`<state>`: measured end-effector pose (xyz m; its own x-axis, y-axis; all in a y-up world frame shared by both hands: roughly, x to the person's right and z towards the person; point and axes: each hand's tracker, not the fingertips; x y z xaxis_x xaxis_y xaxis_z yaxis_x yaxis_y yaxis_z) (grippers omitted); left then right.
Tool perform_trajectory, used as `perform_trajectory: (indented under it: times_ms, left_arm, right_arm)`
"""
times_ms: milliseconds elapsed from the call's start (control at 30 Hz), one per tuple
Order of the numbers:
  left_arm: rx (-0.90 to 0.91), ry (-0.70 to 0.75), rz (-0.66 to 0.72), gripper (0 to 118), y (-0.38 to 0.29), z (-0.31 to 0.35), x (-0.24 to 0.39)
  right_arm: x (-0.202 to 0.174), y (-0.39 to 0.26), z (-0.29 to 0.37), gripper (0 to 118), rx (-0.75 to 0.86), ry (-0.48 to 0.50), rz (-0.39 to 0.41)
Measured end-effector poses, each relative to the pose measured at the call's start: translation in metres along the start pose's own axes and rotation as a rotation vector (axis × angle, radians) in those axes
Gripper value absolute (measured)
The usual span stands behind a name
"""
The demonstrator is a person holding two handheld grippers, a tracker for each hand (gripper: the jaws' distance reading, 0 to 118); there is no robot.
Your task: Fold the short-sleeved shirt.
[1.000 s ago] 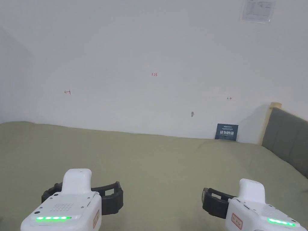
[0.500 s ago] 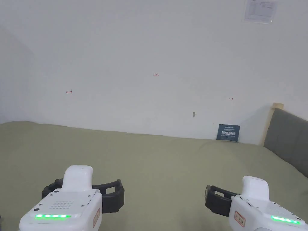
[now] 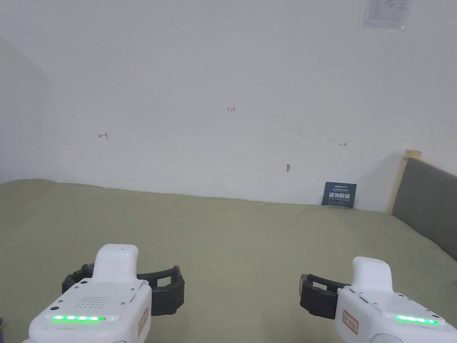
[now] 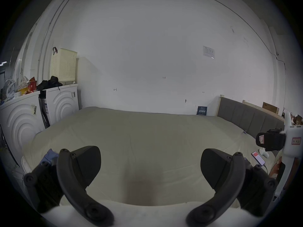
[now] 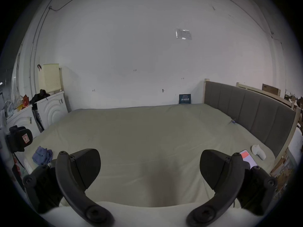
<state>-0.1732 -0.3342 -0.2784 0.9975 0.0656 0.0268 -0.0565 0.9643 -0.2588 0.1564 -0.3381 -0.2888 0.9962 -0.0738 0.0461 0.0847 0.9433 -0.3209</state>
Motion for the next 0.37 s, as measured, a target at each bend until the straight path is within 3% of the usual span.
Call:
perform_trajectory:
  times_ms: [133, 367]
  left_arm:
    - [-0.001, -0.001, -0.001, 118, 0.0001, -0.0002, -0.0004]
    - [-0.005, -0.005, -0.009, 118, 0.0003, -0.0002, -0.0004]
  right_arm:
    - [0.0005, -0.0016, -0.0039, 118, -0.007, -0.031, -0.01]
    - [0.0022, -0.0082, 0.0005, 118, 0.023, 0.003, -0.036]
